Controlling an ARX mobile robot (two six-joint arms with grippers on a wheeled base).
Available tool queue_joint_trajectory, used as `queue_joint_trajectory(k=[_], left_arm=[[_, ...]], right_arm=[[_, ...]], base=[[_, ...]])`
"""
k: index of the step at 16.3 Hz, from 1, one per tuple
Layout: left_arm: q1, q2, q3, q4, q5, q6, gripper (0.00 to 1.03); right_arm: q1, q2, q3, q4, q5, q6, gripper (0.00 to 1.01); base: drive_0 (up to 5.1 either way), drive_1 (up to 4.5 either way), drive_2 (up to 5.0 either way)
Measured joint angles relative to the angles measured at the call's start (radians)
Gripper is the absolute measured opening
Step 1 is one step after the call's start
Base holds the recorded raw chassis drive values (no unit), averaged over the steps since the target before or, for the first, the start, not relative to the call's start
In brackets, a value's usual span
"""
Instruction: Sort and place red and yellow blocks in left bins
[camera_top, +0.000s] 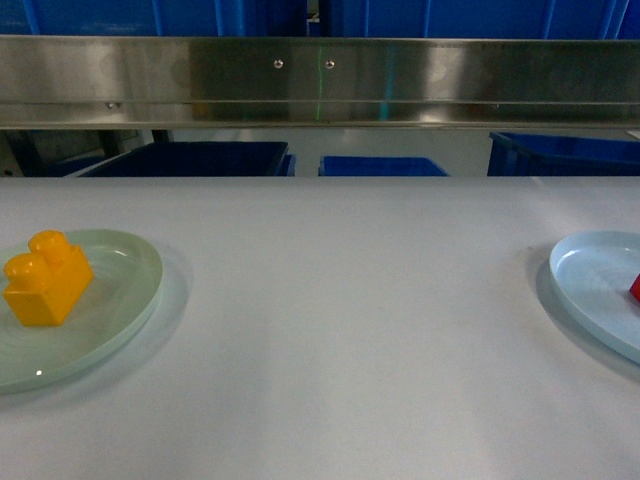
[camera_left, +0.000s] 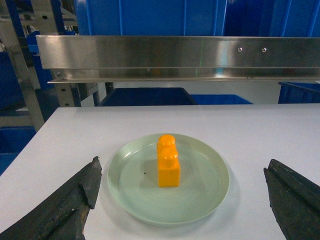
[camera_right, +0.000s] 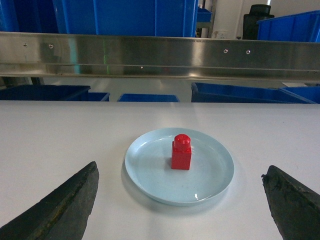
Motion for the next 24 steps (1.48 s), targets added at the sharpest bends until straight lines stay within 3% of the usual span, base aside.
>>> queue_joint_trajectory(k=[24], left_arm=[[0.0,0.0,0.0,0.0,0.0,0.0,0.98]], right_arm=[[0.0,0.0,0.0,0.0,0.0,0.0,0.98]], base=[[0.0,0.0,0.0]])
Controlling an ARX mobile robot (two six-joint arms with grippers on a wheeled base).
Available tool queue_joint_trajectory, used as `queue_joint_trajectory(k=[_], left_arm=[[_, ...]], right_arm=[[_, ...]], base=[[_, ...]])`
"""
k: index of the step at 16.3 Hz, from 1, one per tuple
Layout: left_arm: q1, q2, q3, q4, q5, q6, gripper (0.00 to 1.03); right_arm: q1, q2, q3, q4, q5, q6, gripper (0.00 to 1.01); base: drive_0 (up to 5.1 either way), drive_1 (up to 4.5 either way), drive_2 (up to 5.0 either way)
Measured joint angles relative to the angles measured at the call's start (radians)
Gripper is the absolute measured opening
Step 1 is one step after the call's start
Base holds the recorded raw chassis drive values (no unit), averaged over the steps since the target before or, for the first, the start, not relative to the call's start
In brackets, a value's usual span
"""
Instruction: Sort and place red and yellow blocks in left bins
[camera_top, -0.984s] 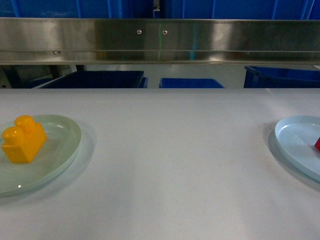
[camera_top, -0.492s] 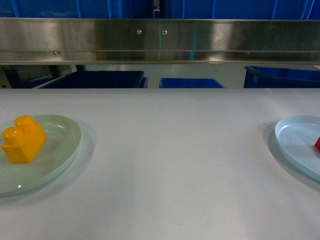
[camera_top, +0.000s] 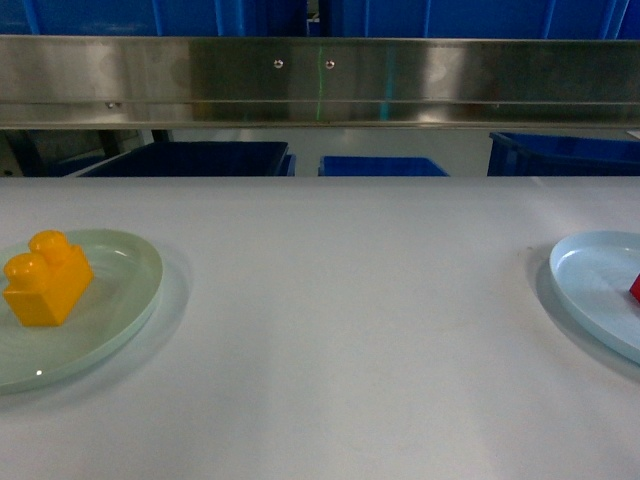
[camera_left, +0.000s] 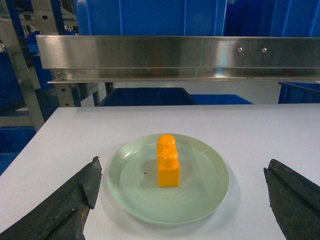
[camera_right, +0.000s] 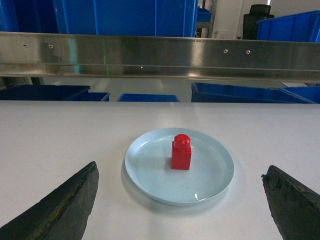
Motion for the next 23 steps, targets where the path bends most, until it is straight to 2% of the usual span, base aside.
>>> queue_joint_trajectory(k=[6,8,9,10,11,12,14,16,18,21,23], left_arm=[[0.0,0.0,0.0,0.0,0.0,0.0,0.98],[-0.053,0.008,0.0,0.032,-0.041,-0.004,0.98],[-0.047,0.028,0.0,0.035,-0.026,-0.009,0.98],[-0.014,0.077,0.0,0.065,-0.024,-0.011,0.98],[0.005,0.135,0.0,0.116,-0.013,-0.011,0.98],[0.016,0.222,0.001,0.177,-0.002,-0.011,0.98],[-0.005,0.446,0.039,0.334,-0.001,-0.021,0.98],[-0.046,0.642,0.166,0.467,0.016,-0.033,0.98],[-0.051,0.805,0.298,0.466,0.053,-0.068,0.98],[-0.058,0.971,0.398,0.441,0.082,-0.103,0.98],[-0.05,1.078,0.447,0.426,0.109,-0.108,0.98]], right_arm=[[0.0,0.0,0.0,0.0,0.0,0.0,0.98],[0.014,0.014,0.001,-0.002,0.006,0.011,0.98],[0.032,0.079,0.005,0.053,-0.006,0.023,0.98],[0.064,0.167,0.019,0.103,-0.047,0.048,0.98],[0.066,0.251,0.038,0.148,-0.088,0.076,0.98],[0.064,0.337,0.061,0.206,-0.082,0.095,0.98],[0.044,0.526,0.128,0.323,-0.084,0.126,0.98],[0.017,0.755,0.257,0.454,-0.101,0.148,0.98],[-0.019,0.962,0.422,0.465,-0.14,0.146,0.98],[-0.058,1.233,0.571,0.371,-0.244,0.121,0.98],[-0.067,1.355,0.622,0.377,-0.243,0.097,0.98]], base=[[0.0,0.0,0.0],[0.0,0.0,0.0],[0.0,0.0,0.0],[0.0,0.0,0.0],[0.0,0.0,0.0],[0.0,0.0,0.0],[0.0,0.0,0.0],[0.0,0.0,0.0],[0.0,0.0,0.0],[0.0,0.0,0.0],[0.0,0.0,0.0]])
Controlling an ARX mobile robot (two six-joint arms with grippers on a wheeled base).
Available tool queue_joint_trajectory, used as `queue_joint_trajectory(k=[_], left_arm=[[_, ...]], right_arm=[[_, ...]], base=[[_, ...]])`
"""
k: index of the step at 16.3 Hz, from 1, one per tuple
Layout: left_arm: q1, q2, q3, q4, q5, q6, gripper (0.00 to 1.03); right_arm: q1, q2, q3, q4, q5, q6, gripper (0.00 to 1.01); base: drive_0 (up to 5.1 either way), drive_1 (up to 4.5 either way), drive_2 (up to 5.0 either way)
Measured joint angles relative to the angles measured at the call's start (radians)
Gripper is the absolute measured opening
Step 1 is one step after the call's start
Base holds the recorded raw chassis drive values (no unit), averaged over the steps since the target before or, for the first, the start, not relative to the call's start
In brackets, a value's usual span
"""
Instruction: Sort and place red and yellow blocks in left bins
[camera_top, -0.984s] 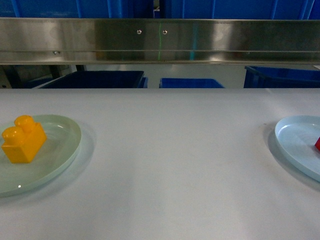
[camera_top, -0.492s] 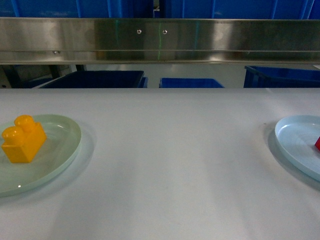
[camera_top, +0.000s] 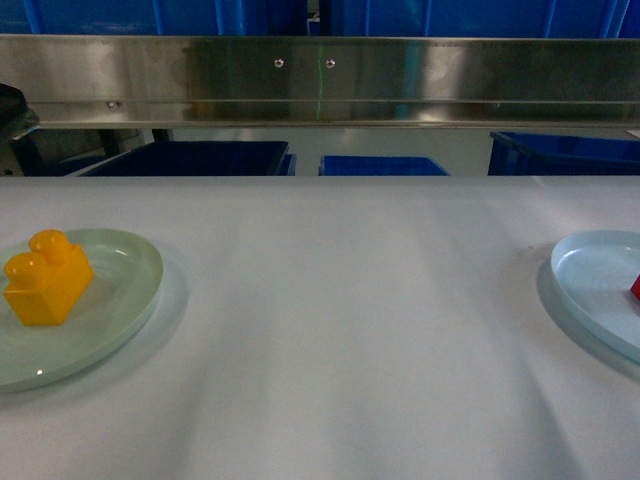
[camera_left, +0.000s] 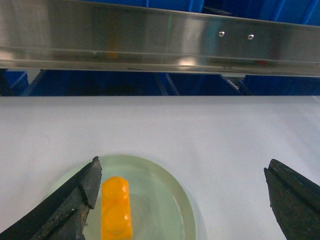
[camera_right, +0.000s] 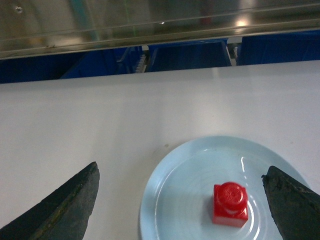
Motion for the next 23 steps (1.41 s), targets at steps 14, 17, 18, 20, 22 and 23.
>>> queue_joint_trajectory(k=[14,17,18,20,22,23], left_arm=[[0.091,0.38,0.043,0.35,-0.068,0.162,0.98],[0.091,0.38,0.043,0.35,-0.071,0.161,0.98],[0.091,0.38,0.043,0.35,-0.071,0.162,0.98],[0.091,0.38,0.043,0.35,-0.071,0.161,0.98],[0.091,0.38,0.043,0.35,-0.071,0.161,0.98],[0.091,0.38,0.043,0.35,-0.072,0.161,0.98]], right_arm=[[0.042,0.233,0.031,0.197,0.125,-0.159,0.98],[0.048,0.225,0.031,0.128,0.133,-0.136,0.98],[0.051,0.225,0.032,0.097,0.132,-0.119,0.98],[0.053,0.277,0.091,0.04,0.138,-0.107,0.98],[0.04,0.386,0.201,-0.016,0.164,-0.161,0.98],[0.031,0.416,0.225,-0.03,0.17,-0.179,0.98]], base=[[0.0,0.0,0.0],[0.0,0.0,0.0],[0.0,0.0,0.0],[0.0,0.0,0.0],[0.0,0.0,0.0],[0.0,0.0,0.0]])
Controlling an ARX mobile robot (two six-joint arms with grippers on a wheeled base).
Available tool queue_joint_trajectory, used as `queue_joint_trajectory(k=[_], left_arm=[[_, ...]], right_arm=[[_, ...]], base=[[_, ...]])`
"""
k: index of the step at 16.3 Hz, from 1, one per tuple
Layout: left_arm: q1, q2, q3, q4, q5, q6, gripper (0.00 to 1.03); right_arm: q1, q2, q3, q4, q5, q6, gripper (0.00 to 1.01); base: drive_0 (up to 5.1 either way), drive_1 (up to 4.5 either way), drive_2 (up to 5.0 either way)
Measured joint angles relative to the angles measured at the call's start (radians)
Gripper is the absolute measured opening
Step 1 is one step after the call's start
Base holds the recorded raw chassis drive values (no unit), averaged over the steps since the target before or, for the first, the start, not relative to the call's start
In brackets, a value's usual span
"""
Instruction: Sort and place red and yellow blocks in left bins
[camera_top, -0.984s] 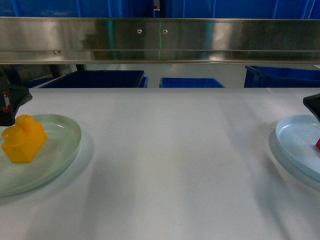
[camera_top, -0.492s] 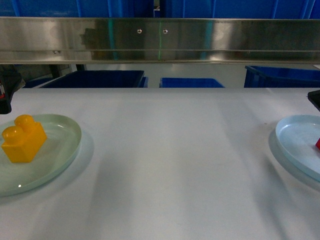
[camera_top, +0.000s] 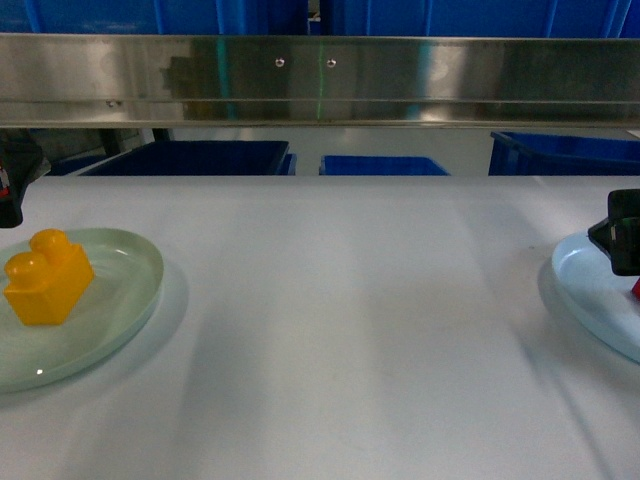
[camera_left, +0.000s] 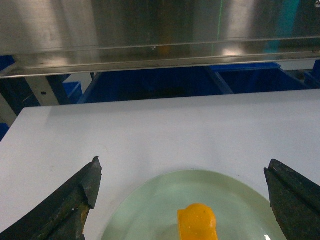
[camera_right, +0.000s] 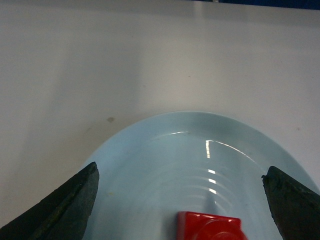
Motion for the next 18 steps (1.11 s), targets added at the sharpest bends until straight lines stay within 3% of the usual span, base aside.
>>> queue_joint_trajectory(k=[3,6,9,14,18], left_arm=[[0.0,0.0,0.0,0.0,0.001,0.0,0.98],[0.0,0.0,0.0,0.0,0.0,0.0,0.98],[0.0,0.0,0.0,0.0,0.0,0.0,0.98],[0.0,0.0,0.0,0.0,0.0,0.0,0.98],[0.0,0.0,0.0,0.0,0.0,0.0,0.98]], right_arm=[[-0.046,0.021,0.033,-0.023,0.031,-0.026,0.98],[-0.064,0.017,0.053,-0.083,0.034,-0.02,0.98],[-0.062,0.031,0.058,-0.13,-0.003,0.022,0.98],[-0.07,0.056,0.066,-0.199,0.003,0.113,0.98],[-0.052,0.087,0.061,-0.159,0.006,0.127,0.98]], base=[[0.0,0.0,0.0],[0.0,0.0,0.0],[0.0,0.0,0.0],[0.0,0.0,0.0],[0.0,0.0,0.0]])
